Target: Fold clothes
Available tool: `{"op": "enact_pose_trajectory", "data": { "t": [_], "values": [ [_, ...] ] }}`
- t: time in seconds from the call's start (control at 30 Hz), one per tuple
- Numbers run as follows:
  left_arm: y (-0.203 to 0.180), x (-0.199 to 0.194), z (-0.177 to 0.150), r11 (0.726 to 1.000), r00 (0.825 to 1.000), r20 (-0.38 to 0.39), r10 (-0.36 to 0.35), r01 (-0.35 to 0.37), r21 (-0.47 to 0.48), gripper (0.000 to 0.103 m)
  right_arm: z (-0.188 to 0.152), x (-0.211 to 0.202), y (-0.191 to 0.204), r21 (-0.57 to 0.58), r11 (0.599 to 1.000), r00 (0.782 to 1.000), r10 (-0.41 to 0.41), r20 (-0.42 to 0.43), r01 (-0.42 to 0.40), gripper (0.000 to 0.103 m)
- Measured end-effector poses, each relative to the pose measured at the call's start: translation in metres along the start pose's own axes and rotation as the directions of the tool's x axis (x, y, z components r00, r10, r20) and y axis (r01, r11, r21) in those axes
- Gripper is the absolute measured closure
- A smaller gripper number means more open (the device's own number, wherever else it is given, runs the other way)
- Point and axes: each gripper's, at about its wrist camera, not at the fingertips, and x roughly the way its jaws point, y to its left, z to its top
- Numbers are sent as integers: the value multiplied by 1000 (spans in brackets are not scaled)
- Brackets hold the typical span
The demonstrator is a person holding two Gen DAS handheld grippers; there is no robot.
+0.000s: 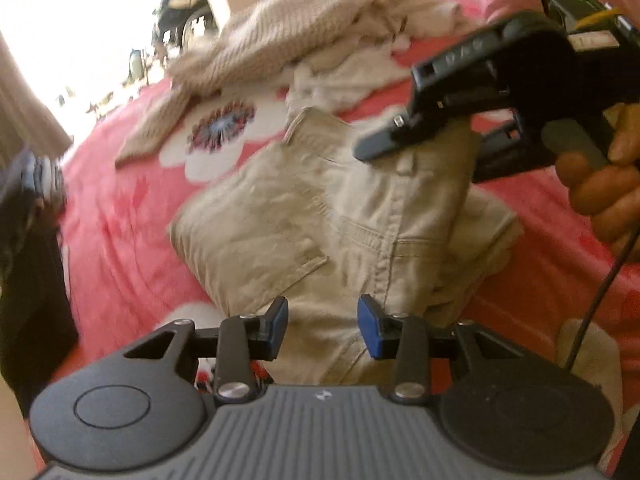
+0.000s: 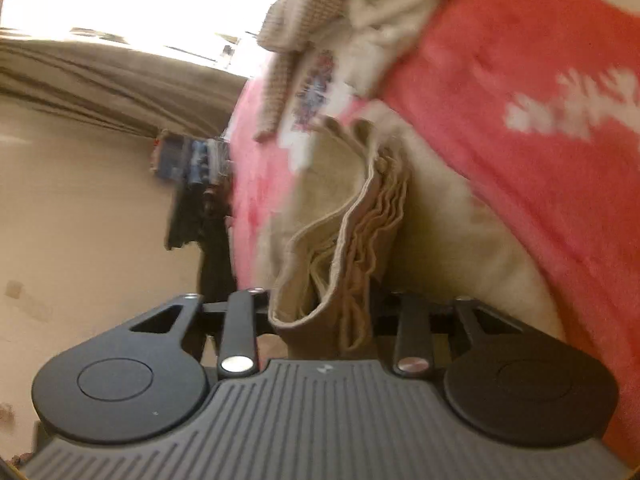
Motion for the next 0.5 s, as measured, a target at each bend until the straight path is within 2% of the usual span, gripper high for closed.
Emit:
{"op": "enact_pose_trajectory", "data": {
  "t": [0.03, 0.1, 0.17, 0.23, 0.27, 0.33, 0.4, 0.5],
  "values": [
    [0, -3, 0, 1000, 1000, 19, -11, 11, 3, 63, 0, -7, 8, -39, 998, 999, 44, 19, -44, 76],
    [1, -4, 1, 999, 999, 34, -34, 34, 5, 62, -3, -19, 14, -124, 989, 994, 88, 66, -79, 76],
    [0, 3, -1, 998, 999, 5, -54, 54, 12, 61, -7, -25, -3, -116, 991, 993, 83, 89, -73, 77],
    [-3, 8, -4, 997, 998, -12, -69, 70, 25, 60, -8, -19, -33, -72, 997, 996, 20, 88, -14, 77],
    [-6, 10, -5, 997, 997, -14, -74, 75, 36, 60, -7, -13, -52, -14, 1000, 997, -6, 72, 7, 78],
    [-11, 9, -5, 995, 998, -2, -70, 70, 73, 60, -9, -15, -76, 90, 994, 995, 58, 80, -65, 79],
    [-13, 9, -6, 994, 998, -4, -64, 65, 88, 60, -9, -19, -69, 30, 997, 994, 66, 86, -69, 79],
    [-10, 12, -8, 996, 997, -18, -73, 74, 54, 60, 1, -19, -59, -53, 999, 999, 2, 53, 1, 74]
  ]
}}
